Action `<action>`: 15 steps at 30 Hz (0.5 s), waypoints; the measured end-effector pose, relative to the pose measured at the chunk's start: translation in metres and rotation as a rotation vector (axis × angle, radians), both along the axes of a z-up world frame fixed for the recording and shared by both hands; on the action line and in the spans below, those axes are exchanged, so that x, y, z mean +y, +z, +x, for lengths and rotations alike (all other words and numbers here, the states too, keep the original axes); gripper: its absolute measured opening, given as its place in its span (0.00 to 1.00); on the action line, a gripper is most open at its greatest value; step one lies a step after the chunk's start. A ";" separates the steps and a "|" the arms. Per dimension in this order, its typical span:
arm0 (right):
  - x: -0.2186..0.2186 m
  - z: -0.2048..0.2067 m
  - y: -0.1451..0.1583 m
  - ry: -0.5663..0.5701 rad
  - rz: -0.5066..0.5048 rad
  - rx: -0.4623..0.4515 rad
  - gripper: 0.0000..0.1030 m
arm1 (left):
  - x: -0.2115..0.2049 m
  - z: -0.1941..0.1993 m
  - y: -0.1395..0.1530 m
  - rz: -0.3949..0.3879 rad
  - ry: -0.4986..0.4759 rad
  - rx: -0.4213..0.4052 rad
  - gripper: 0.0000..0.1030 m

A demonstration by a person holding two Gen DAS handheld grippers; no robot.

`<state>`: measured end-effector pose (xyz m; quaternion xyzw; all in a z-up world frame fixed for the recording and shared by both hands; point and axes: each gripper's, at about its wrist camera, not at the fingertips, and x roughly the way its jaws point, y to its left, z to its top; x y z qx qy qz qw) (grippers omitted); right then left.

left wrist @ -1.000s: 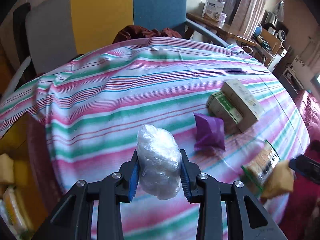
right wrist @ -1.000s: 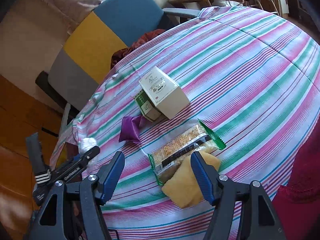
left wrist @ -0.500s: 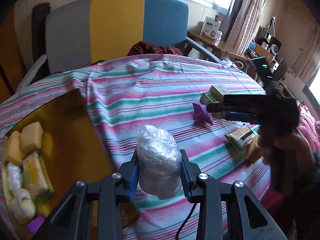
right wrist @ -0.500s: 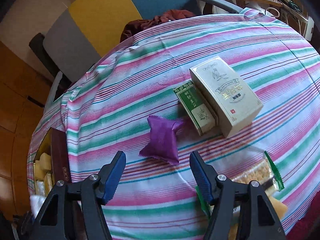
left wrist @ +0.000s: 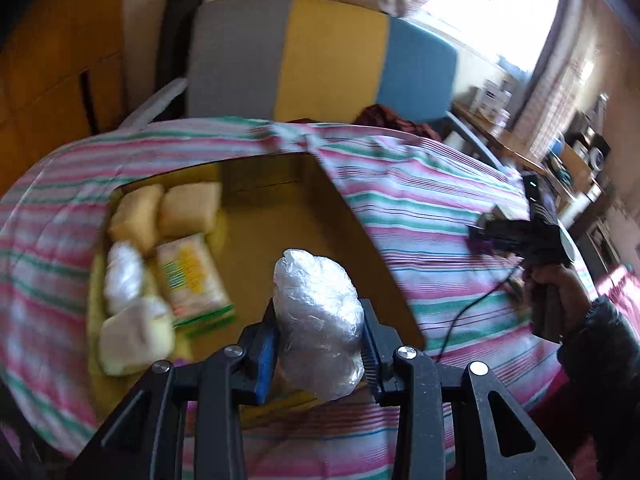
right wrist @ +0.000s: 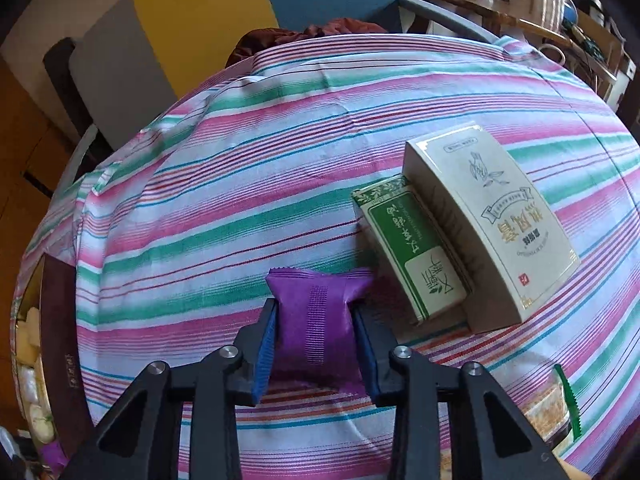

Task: Organize objects
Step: 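Grasp the wrapped cotton ball with the left gripper while the right grasps a purple packet, then place the cotton ball in the gold tray while the right gripper carries the packet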

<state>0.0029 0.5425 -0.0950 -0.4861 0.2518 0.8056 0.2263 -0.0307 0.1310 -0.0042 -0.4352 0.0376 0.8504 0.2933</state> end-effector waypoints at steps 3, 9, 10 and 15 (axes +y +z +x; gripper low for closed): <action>-0.014 -0.005 0.000 0.065 0.034 -0.027 0.34 | -0.047 -0.007 -0.004 -0.001 0.119 -0.013 0.35; -0.019 -0.010 -0.003 0.091 0.054 -0.040 0.34 | -0.134 -0.009 -0.009 -0.011 0.325 -0.015 0.35; -0.019 -0.010 -0.003 0.096 0.059 -0.042 0.34 | -0.140 -0.008 -0.011 -0.013 0.340 -0.017 0.35; -0.026 -0.010 -0.003 0.110 0.096 -0.054 0.34 | -0.142 -0.002 -0.015 0.012 0.318 -0.025 0.35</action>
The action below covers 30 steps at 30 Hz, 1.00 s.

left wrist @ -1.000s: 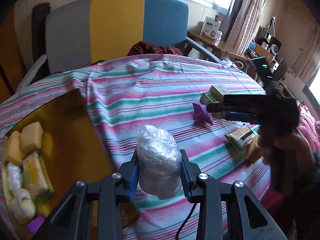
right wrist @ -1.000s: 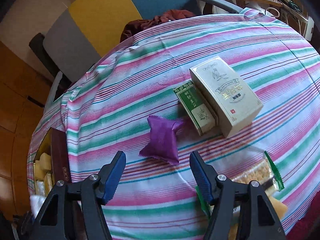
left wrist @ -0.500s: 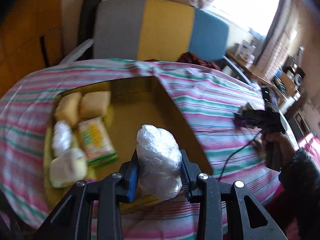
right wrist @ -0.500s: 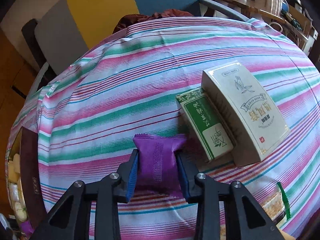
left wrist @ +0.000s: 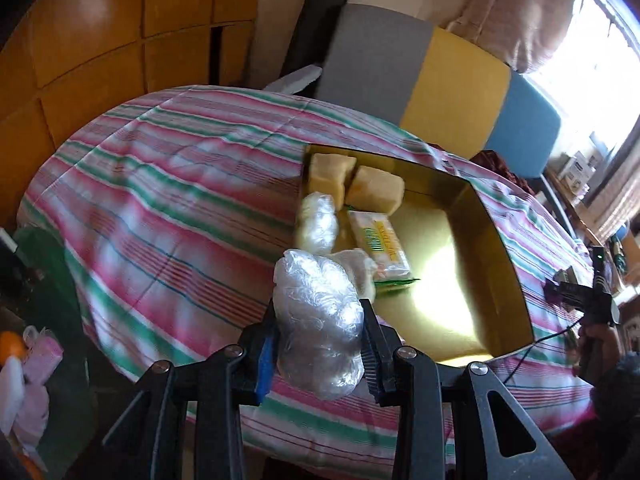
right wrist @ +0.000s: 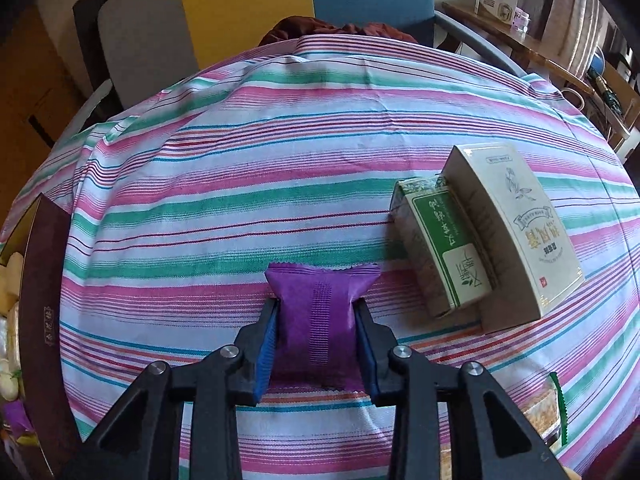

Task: Organize objects
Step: 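Place the cotton ball in the gold tray while the right gripper carries the packet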

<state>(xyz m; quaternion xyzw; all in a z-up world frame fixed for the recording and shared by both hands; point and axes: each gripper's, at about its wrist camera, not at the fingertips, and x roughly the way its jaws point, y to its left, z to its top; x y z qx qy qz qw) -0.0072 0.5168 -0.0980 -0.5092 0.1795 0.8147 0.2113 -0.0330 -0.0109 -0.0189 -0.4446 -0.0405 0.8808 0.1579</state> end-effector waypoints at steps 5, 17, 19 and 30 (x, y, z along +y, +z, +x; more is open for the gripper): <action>-0.001 0.001 -0.001 0.003 -0.002 0.002 0.34 | 0.049 -0.001 0.005 -0.003 -0.153 0.018 0.35; -0.003 0.001 -0.001 0.013 0.002 -0.006 0.34 | 0.115 -0.029 -0.043 -0.110 -0.244 -0.096 0.38; -0.004 0.000 -0.001 0.017 0.005 -0.007 0.34 | 0.117 -0.030 -0.049 -0.119 -0.245 -0.106 0.42; -0.007 0.000 -0.001 0.026 0.023 -0.006 0.35 | 0.095 -0.017 -0.027 -0.135 -0.162 0.000 0.67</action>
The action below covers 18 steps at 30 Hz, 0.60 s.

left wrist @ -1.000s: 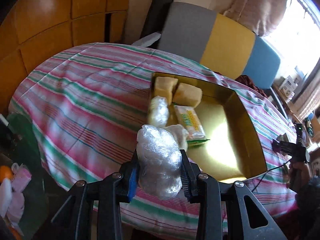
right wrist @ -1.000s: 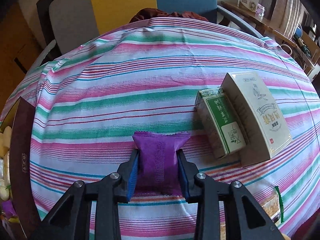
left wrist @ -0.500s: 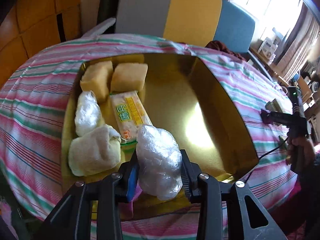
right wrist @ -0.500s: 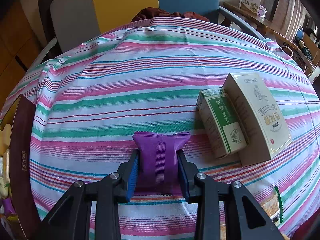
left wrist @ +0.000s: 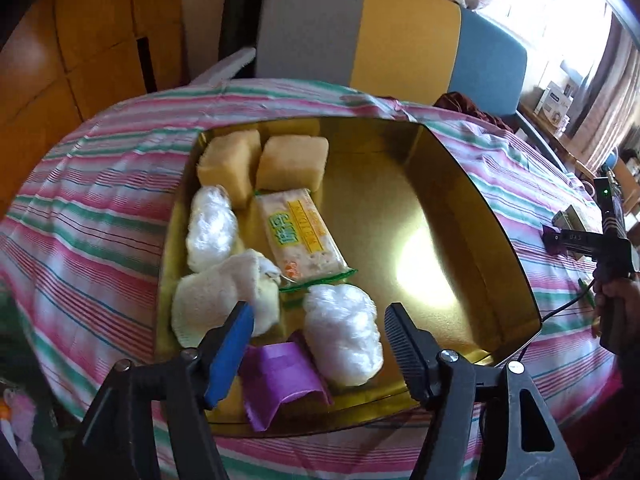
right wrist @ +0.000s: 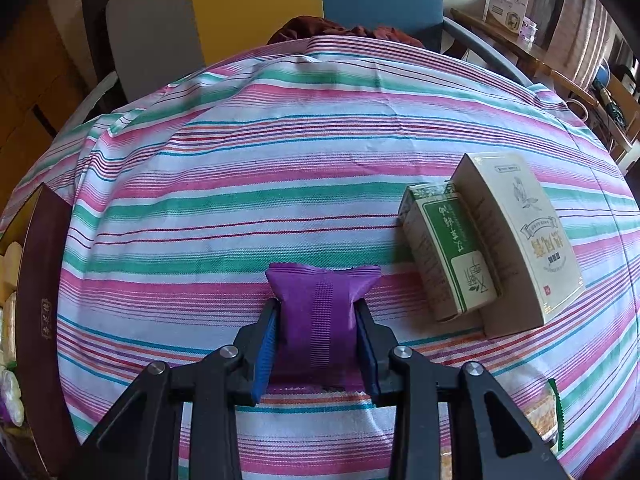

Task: Organize objects
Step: 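Place the cotton ball in the gold tray while the right gripper carries the packet, then carry the purple packet into the gold tray and release it with the right gripper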

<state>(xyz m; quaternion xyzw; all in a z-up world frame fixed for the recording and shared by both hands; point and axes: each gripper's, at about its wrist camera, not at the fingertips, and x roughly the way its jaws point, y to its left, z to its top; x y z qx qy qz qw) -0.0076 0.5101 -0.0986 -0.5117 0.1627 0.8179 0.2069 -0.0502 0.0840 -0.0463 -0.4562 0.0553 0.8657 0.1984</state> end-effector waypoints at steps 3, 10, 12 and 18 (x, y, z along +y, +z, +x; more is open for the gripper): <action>-0.002 0.000 0.000 0.002 0.012 0.000 0.35 | -0.007 0.007 0.014 -0.011 0.038 0.056 0.67; -0.006 0.001 0.001 -0.001 0.039 0.005 0.34 | -0.016 0.021 0.035 -0.014 0.075 0.133 0.69; -0.007 0.002 0.002 -0.001 0.037 0.008 0.33 | -0.019 0.023 0.036 -0.016 0.081 0.141 0.69; -0.018 0.005 0.013 0.024 0.030 0.027 0.32 | -0.027 0.027 0.038 -0.019 0.094 0.154 0.69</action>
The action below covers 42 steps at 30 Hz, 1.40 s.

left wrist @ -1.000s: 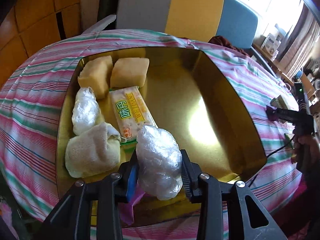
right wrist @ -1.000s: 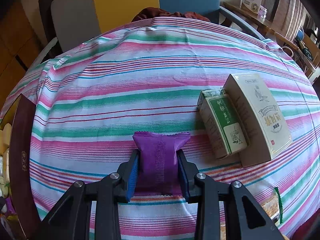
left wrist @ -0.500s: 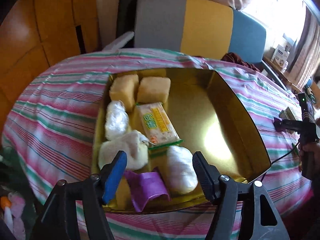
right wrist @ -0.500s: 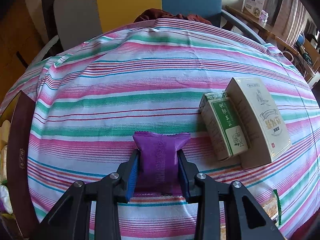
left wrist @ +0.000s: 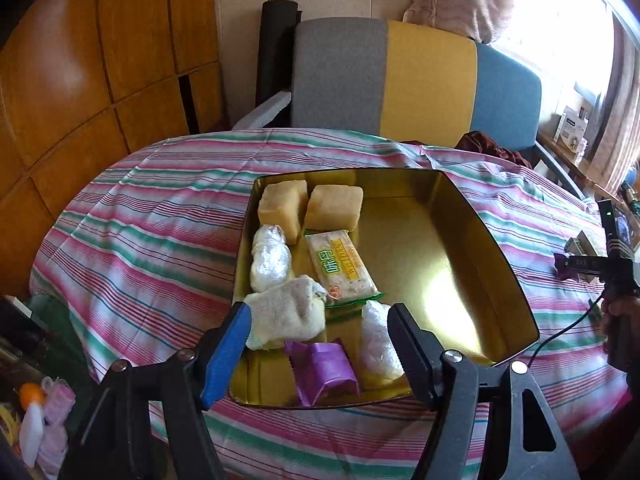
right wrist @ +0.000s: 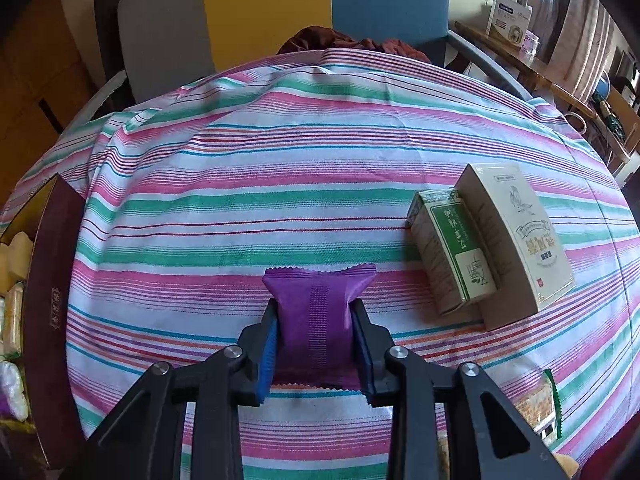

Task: Organize objects
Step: 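Carry the purple packet into the gold tray and release it with the right gripper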

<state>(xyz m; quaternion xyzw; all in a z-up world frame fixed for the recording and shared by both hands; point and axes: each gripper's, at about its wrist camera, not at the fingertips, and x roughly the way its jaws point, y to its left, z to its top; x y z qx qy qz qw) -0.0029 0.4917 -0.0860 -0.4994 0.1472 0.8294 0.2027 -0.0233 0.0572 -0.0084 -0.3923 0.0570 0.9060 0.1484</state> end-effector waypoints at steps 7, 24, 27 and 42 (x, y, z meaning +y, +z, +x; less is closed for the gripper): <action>-0.024 0.006 0.035 0.045 -0.005 0.074 0.31 | -0.011 0.000 -0.001 0.022 0.010 0.003 0.69; -0.260 -0.096 0.068 0.558 -0.120 0.094 0.31 | -0.058 -0.008 -0.010 0.095 0.099 -0.022 0.69; -0.279 -0.122 0.043 0.551 -0.104 0.030 0.31 | -0.064 -0.010 -0.014 0.103 0.109 -0.035 0.69; -0.288 -0.164 0.002 0.518 -0.140 -0.060 0.37 | -0.080 -0.017 -0.030 0.125 0.136 -0.079 0.69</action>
